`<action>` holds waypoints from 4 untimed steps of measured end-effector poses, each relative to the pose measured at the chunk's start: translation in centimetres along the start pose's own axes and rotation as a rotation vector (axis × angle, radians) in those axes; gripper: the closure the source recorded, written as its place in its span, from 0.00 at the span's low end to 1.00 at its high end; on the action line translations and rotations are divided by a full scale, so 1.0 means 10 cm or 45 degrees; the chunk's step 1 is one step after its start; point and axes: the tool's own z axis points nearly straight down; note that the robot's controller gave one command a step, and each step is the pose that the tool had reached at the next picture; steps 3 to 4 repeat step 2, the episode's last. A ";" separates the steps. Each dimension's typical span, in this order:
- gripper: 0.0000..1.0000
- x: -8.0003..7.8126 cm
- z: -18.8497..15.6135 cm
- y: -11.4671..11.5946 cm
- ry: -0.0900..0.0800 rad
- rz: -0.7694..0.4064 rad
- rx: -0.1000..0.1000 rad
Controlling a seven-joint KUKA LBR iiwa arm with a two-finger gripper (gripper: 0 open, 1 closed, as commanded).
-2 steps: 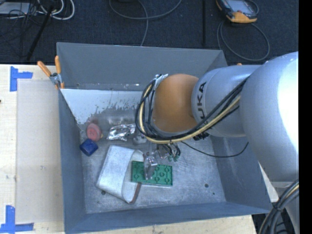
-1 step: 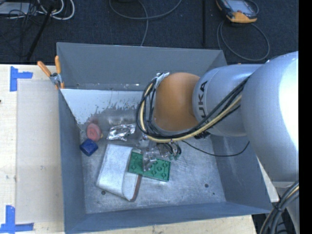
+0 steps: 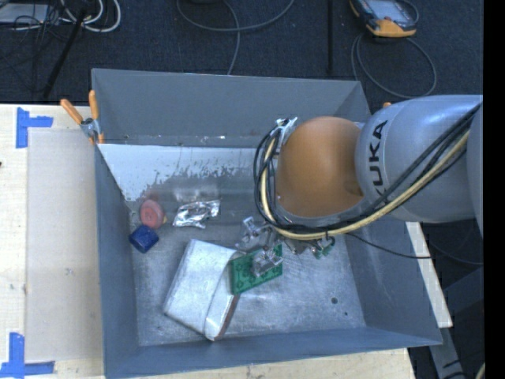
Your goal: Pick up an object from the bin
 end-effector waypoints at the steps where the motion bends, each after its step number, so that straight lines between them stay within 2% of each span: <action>1: 1.00 0.21 -0.64 -0.10 0.030 0.033 -0.014; 2: 1.00 0.09 -1.37 0.11 0.026 0.079 -0.014; 4: 1.00 0.09 -1.37 0.11 0.026 0.079 -0.014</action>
Offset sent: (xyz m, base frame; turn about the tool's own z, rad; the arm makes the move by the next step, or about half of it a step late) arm -0.0163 -0.0184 0.0603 0.0220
